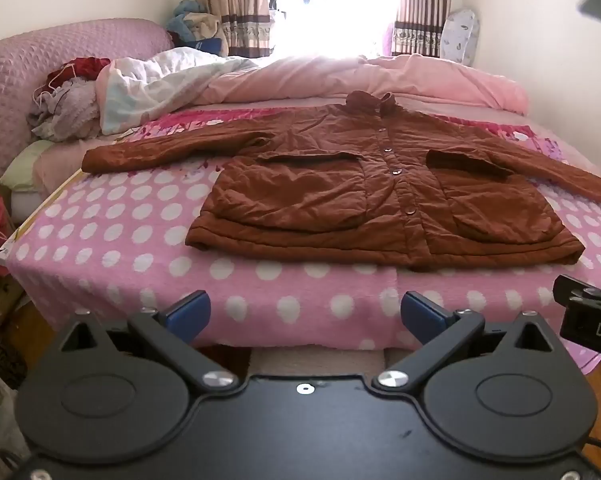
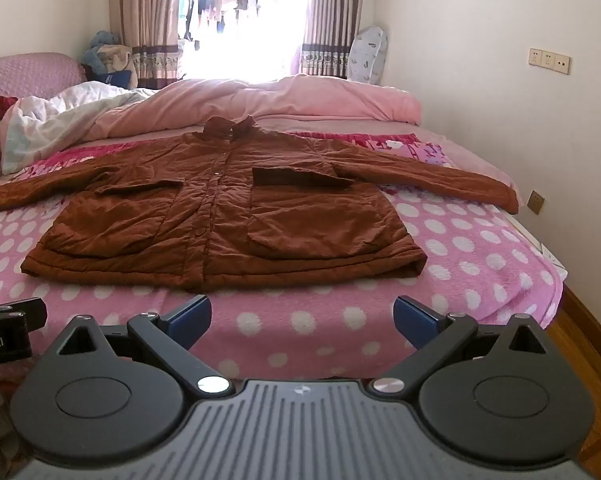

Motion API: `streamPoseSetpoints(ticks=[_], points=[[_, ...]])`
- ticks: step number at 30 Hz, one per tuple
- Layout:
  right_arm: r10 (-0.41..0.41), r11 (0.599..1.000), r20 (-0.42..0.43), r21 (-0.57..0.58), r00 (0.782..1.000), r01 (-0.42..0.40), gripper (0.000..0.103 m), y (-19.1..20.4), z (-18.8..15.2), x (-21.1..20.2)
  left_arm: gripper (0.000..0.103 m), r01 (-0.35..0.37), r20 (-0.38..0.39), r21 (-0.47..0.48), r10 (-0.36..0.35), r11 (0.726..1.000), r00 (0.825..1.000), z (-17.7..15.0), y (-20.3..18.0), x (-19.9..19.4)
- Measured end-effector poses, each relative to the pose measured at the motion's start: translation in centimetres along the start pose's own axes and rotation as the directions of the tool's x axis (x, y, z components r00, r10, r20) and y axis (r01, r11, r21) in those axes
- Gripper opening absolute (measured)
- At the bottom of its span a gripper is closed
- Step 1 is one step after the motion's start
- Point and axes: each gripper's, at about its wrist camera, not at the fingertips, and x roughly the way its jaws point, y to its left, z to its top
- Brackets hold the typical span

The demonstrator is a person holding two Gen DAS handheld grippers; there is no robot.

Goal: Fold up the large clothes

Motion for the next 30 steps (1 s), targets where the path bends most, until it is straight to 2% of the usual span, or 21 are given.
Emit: streamPoseSetpoints(ticks=[30], points=[[0.004, 1.0, 0.001, 0.0, 1.0, -0.004, 0.103, 0.19, 0.07, -0.16, 0.103, 0.001, -0.004, -0.003, -0.001, 1.0, 1.0, -0.01, 0.18, 0.24]])
